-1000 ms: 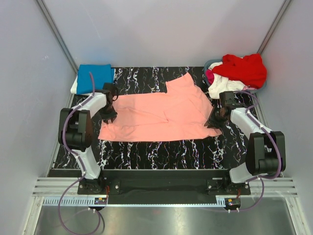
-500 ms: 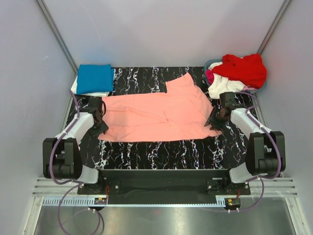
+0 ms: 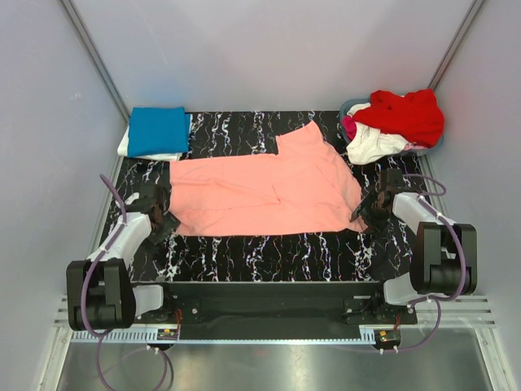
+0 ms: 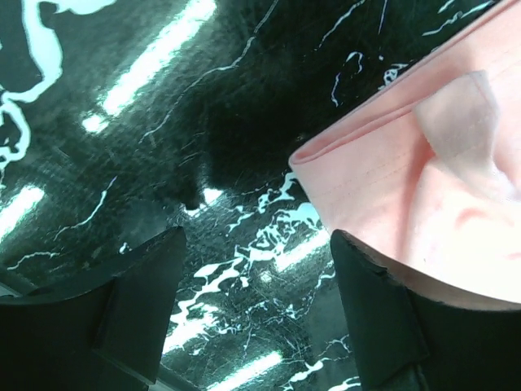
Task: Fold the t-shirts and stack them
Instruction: Fold the tshirt
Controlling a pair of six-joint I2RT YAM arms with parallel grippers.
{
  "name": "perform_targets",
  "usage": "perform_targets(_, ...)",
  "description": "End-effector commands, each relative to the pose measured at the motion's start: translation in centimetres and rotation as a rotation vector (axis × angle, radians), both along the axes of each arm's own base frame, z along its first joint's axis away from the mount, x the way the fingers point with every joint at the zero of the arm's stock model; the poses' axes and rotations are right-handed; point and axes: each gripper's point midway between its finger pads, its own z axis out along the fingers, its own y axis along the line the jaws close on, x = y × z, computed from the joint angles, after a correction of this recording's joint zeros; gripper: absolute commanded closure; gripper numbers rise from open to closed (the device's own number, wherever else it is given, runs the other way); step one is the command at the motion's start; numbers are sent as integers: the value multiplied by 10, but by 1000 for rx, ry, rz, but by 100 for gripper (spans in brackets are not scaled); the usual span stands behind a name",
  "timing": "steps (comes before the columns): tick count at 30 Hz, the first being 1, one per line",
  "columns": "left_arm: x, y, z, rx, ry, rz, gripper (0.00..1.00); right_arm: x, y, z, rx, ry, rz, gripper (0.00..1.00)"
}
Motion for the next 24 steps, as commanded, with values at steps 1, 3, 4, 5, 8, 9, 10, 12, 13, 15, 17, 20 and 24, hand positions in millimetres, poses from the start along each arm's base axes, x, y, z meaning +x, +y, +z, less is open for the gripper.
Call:
perform_targets(1,13,10,12,36,-110,62,22,11,-5,9,-15,-81,-45,39)
perform_targets(3,13,11,10,36,-106,67,22,9,-6,6,-24,-77,-53,39)
perform_targets(4,16,11,9,32,-117,64,22,6,-7,3,-29,-68,-55,39)
perform_targets(5,15,10,5,28,-110,61,22,7,-7,2,-28,-74,-56,39)
perform_targets(8,20,9,-1,20,-130,56,23,4,-4,-7,-9,-50,-53,39)
perform_targets(9,23,11,1,23,-135,58,24,3,-4,-11,1,-38,-55,40)
perform_targets(10,26,11,2,26,-143,59,24,1,-1,-14,19,-33,-51,40)
perform_targets(12,31,15,5,39,-152,64,24,2,3,-20,40,-27,-53,43)
perform_targets(13,34,16,6,40,-154,69,24,2,5,-22,50,-23,-49,44)
perform_targets(15,37,16,2,37,-146,74,29,3,6,-25,64,-14,-46,51)
perform_targets(17,43,14,-4,28,-143,72,46,5,7,-24,72,-20,-38,59)
perform_targets(20,50,13,-9,17,-138,57,78,5,4,-23,71,-27,-44,81)
perform_targets(24,47,18,5,40,-141,63,100,1,-6,-15,61,-37,-82,100)
